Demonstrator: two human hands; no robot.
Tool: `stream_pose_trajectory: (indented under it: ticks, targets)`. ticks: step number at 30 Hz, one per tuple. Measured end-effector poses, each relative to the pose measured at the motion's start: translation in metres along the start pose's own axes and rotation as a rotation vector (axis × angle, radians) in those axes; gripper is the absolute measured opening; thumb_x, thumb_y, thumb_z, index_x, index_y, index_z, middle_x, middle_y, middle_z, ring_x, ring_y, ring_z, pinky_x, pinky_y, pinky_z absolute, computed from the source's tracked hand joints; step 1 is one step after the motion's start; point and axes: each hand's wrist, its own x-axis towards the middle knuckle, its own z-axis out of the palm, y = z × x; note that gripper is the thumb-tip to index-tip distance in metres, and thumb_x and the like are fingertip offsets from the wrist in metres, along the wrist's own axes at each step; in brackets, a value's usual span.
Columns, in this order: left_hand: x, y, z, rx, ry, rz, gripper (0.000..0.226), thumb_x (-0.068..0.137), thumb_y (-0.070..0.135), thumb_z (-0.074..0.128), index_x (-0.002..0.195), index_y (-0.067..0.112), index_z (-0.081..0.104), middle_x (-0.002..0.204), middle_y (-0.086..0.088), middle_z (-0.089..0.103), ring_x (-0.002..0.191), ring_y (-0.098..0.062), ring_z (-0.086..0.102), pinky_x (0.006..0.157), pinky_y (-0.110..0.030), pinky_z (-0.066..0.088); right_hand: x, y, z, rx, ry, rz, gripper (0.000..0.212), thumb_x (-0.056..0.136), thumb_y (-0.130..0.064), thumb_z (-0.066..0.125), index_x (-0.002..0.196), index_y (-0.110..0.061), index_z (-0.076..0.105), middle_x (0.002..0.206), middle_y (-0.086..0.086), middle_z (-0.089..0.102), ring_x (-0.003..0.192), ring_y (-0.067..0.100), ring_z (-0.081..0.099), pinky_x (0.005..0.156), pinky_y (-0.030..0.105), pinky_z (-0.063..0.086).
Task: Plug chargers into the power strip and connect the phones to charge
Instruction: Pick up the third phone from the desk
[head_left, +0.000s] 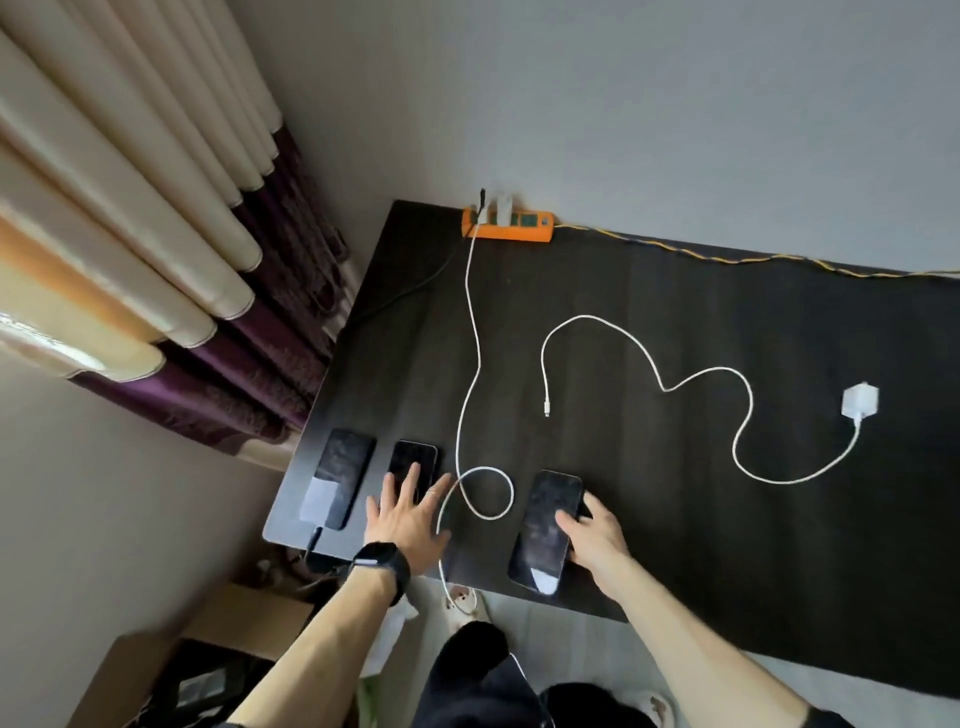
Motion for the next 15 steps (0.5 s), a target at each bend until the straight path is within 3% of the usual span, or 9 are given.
stream_pose_trajectory:
  ticks: [3, 6, 10, 15]
  targets:
    - [0.012, -0.019, 0.001, -0.024, -0.101, -0.03, 0.079, 0.091, 0.055, 0.05, 0.154, 0.049, 0.002, 0.166, 0.01, -0.013, 0.152, -0.036, -0.005, 0.118, -0.063, 0.012, 0.004, -0.016, 0.029, -0.09, 0.054, -0.05, 0.049, 0.093, -0.019, 0.069, 0.14, -0.022, 0.057, 0.101, 0.006, 0.076, 0.103, 0.028, 0.07, 0.097, 0.048, 0.055]
    - [0.017, -0.027, 0.004, -0.01, -0.107, -0.015, 0.076, 0.093, 0.056, 0.047, 0.153, 0.051, 0.002, 0.166, 0.012, -0.012, 0.152, -0.034, 0.001, 0.118, -0.059, 0.019, 0.002, -0.032, 0.053, -0.267, 0.116, -0.095, 0.039, 0.094, -0.024, 0.066, 0.134, -0.024, 0.062, 0.096, 0.003, 0.076, 0.097, 0.024, 0.069, 0.092, 0.035, 0.055]
    - [0.018, -0.03, 0.0, 0.019, -0.088, 0.013, 0.075, 0.096, 0.049, 0.049, 0.154, 0.049, 0.001, 0.166, 0.013, -0.01, 0.152, -0.031, 0.004, 0.117, -0.057, 0.023, 0.007, -0.04, 0.067, -0.463, 0.149, -0.125, 0.055, 0.097, -0.029, 0.062, 0.15, -0.024, 0.046, 0.12, 0.01, 0.073, 0.117, 0.03, 0.063, 0.1, 0.032, 0.049]
    - [0.01, -0.031, 0.004, 0.045, -0.08, 0.016, 0.078, 0.098, 0.045, 0.049, 0.155, 0.045, -0.005, 0.165, 0.011, -0.015, 0.152, -0.033, -0.002, 0.116, -0.055, 0.027, 0.003, -0.034, 0.071, -0.734, 0.215, -0.182, 0.063, 0.1, -0.037, 0.057, 0.156, -0.022, 0.033, 0.133, 0.013, 0.063, 0.124, 0.033, 0.057, 0.101, 0.038, 0.046]
